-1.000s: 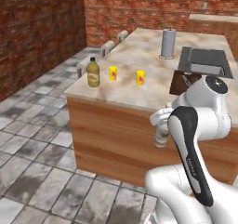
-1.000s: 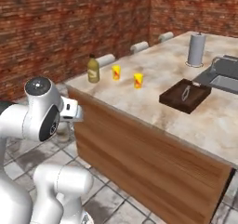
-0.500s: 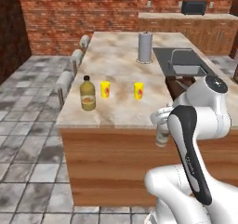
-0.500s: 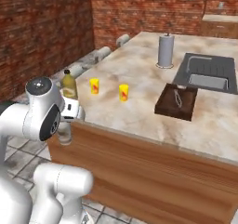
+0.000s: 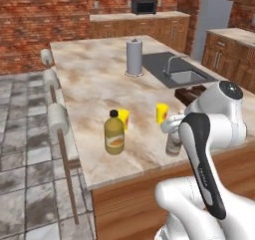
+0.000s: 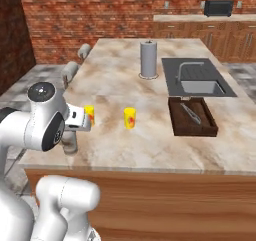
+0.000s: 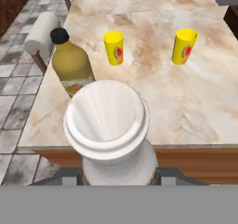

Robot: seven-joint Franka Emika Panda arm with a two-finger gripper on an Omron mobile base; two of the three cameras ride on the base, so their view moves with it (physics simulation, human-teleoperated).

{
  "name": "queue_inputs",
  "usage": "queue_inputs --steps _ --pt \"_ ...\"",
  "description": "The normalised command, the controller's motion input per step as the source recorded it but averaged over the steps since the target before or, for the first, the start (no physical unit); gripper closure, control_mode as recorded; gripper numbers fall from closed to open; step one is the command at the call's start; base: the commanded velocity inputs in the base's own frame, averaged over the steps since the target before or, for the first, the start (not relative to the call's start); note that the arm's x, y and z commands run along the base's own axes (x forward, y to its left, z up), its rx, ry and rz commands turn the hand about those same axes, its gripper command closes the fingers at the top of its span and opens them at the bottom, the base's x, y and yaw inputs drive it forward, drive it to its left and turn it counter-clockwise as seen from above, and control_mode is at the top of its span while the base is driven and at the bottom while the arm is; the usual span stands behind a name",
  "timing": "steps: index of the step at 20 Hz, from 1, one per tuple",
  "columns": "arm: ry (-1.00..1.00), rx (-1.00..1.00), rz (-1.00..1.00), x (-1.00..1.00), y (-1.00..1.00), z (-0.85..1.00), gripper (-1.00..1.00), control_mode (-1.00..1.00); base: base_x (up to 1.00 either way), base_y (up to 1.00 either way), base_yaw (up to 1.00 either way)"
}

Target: Place the drinks on the dining counter in a tight cluster.

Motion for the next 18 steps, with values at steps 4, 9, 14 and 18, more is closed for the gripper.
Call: queue_inputs --steps 4,9,14,18 --pt "0.0 0.0 0.0 0.0 0.0 0.0 1.0 1.0 0.32 0.43 -0.21" --pt "0.0 0.0 0.0 0.0 0.0 0.0 1.0 1.0 0.0 0.0 0.0" --pt "0.0 0.0 0.0 0.0 0.0 0.0 1.0 1.0 0.0 0.0 0.0" --pt "0.0 0.0 0.0 0.0 0.0 0.0 1.0 1.0 0.0 0.0 0.0"
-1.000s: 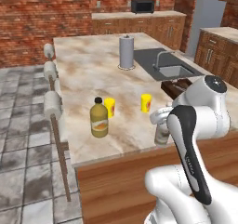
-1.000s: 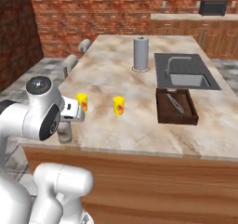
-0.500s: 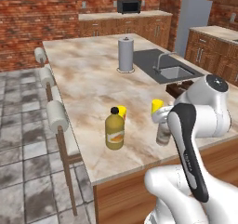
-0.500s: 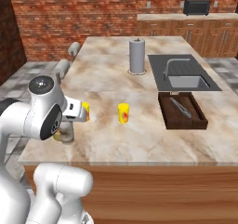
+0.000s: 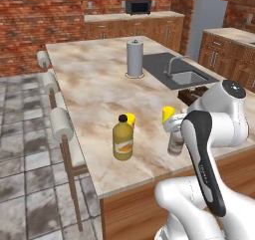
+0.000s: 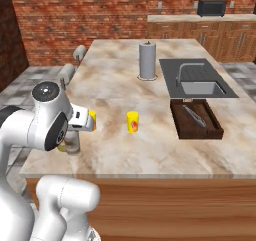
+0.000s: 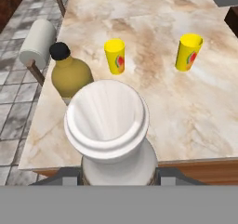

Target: Place the drinks on the dining counter in a tight cluster.

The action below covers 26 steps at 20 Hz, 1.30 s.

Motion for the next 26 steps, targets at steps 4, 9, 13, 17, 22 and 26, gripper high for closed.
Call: queue_inputs --steps 4,9,13,17,22,26 --pt "0.0 0.0 0.0 0.01 0.0 0.0 1.0 -1.0 0.0 0.0 0.0" --pt "0.02 0.0 0.07 0.35 -0.04 0.0 1.0 -1.0 0.0 0.0 0.0" --pt "0.01 0.02 0.28 0.68 -0.06 0.0 1.0 -1.0 0.0 0.0 0.0" --pt "0.0 0.01 0.36 0.58 -0.02 -0.19 1.0 -1.0 0.0 0.0 0.0" --pt "-0.01 -0.03 0.15 0.36 0.12 -0.18 1.0 -1.0 0.0 0.0 0.0" --pt "-0.05 -0.02 0.12 0.39 0.05 -0.13 1.0 -1.0 0.0 0.0 0.0"
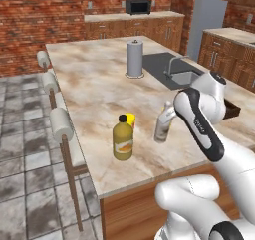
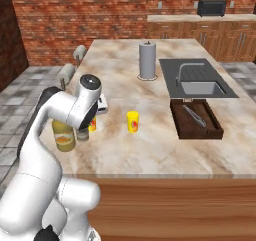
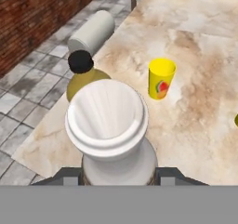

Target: Place the drinks on the dining counter in a tight cluster.

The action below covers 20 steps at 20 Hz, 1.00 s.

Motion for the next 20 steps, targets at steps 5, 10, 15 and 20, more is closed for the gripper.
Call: queue_inputs --steps 5,10,15,20 --pt "-0.02 -0.02 0.13 0.37 0.03 -0.23 1.0 -1.0 0.0 0.0 0.0" --pt "0.0 0.0 0.15 0.24 0.0 -0.39 1.0 -1.0 0.0 0.0 0.0" --pt "0.0 0.0 0.1 0.18 0.0 -0.41 1.0 -1.0 0.0 0.0 0.0" --pt "0.0 -0.02 0.05 0.18 0.0 -0.27 1.0 -1.0 0.0 0.0 0.0"
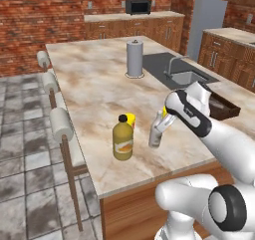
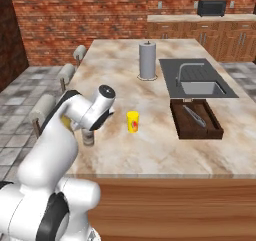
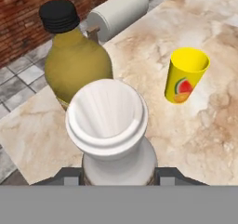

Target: Place the drinks on the dining counter in a tight cluster.

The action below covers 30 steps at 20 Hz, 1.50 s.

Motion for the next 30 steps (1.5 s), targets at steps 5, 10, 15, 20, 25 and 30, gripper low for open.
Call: queue_inputs --steps 5,10,15,20,25,30 --pt "0.0 -0.04 0.0 0.36 0.08 -0.13 1.0 -1.0 0.0 0.0 0.0" --pt "0.0 -0.03 0.0 0.31 0.16 -0.12 1.0 -1.0 0.0 0.0 0.0" --pt "0.0 0.0 0.0 0.06 0.02 -0.22 1.0 -1.0 0.0 0.0 0.0" --pt "0.0 0.0 0.0 0.01 0.0 -0.34 1.0 -1.0 0.0 0.0 0.0" --pt "0.0 0.0 0.0 0.08 0.12 -0.31 1.0 -1.0 0.0 0.0 0.0" --pt "0.0 0.0 0.0 0.1 0.06 -0.34 1.0 -1.0 0.0 0.0 0.0"
